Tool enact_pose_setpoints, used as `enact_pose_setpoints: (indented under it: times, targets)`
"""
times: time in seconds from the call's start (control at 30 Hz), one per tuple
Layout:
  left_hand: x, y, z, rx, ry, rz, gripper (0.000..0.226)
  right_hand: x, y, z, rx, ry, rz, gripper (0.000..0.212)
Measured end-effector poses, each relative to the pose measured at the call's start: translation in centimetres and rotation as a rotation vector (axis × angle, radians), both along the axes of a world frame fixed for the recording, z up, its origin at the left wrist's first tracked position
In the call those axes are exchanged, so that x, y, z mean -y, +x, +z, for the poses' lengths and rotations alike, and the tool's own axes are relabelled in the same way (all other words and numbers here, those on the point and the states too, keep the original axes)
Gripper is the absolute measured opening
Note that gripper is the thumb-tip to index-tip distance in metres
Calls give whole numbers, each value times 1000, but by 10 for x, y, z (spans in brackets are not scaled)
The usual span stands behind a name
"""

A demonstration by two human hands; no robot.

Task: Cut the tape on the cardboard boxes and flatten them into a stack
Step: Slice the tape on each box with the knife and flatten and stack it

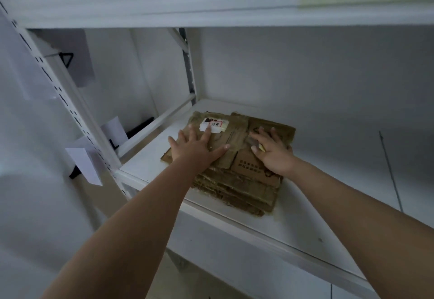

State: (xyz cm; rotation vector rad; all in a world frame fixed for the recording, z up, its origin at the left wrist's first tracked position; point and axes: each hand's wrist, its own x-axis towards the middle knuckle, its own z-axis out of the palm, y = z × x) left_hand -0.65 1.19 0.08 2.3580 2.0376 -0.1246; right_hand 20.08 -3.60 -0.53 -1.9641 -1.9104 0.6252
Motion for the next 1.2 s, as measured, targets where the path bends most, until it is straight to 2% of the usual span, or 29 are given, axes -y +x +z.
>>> enact_pose_setpoints:
  times: [0.13,0.33,0.47,0.6,0.7,0.87,0.97,1.2]
  targets:
    - [11,9,16,-217,164,-67,88,22,-14,3,216,154,-50,53]
    - [28,17,47,-139,351,-208,48,43,2,11,149,451,-223,41]
    - [34,23,62,-84,517,-269,44,57,22,10,144,484,-287,38]
    - [43,43,63,-22,518,-360,44,75,35,4,177,447,-359,27]
    - [52,62,57,26,510,-450,39,91,52,1,127,372,-395,18]
    - [69,108,53,87,488,-572,34,119,96,-4,166,359,-481,17]
    - [87,147,47,130,447,-644,39,139,130,-11,151,345,-516,18]
    - [143,256,43,98,352,-761,43,197,223,-5,73,378,-576,23]
